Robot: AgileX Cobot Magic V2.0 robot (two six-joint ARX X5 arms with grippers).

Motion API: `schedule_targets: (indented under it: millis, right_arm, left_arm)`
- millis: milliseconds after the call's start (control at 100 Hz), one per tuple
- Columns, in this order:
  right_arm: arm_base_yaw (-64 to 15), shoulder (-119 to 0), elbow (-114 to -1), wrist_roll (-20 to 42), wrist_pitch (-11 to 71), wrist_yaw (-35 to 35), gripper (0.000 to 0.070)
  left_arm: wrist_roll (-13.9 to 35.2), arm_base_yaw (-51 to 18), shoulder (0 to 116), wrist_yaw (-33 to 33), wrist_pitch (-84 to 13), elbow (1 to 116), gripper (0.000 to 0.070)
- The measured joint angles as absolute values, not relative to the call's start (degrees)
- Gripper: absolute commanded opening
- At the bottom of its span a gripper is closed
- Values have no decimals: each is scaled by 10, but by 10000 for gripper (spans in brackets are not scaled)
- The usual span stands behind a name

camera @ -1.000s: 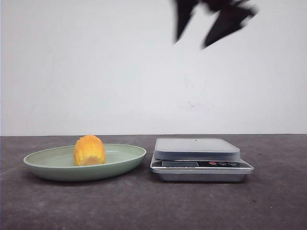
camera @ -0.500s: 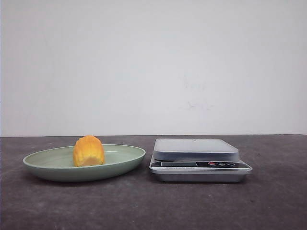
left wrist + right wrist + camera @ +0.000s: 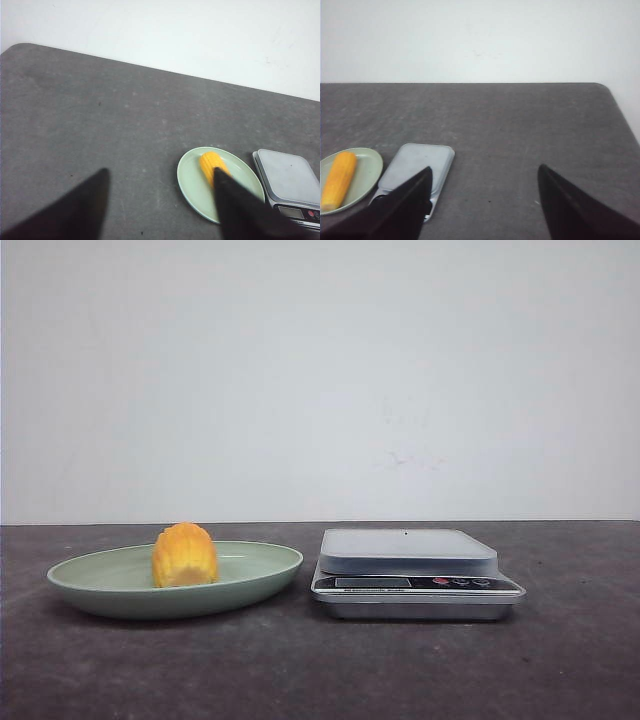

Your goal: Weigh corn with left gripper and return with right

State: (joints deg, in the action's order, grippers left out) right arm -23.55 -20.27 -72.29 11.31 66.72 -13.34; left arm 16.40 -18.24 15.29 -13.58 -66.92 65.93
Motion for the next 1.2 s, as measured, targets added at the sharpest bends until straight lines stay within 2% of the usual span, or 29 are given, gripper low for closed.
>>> schedule_targets:
  millis: [10, 20, 50, 1200]
  right_arm:
    - [-236, -203, -723, 114, 667, -133, 0]
    - [-236, -203, -723, 114, 667, -134, 0]
    - [-236, -203, -723, 114, 668, -134, 15]
    - [-236, -203, -723, 123, 668, -135, 11]
  left_arm:
    - [163, -182, 153, -136, -669, 659, 4]
    - [162, -182, 153, -136, -669, 659, 0]
    - [159, -182, 153, -136, -668, 659, 12]
    - [143, -178, 146, -135, -653, 659, 12]
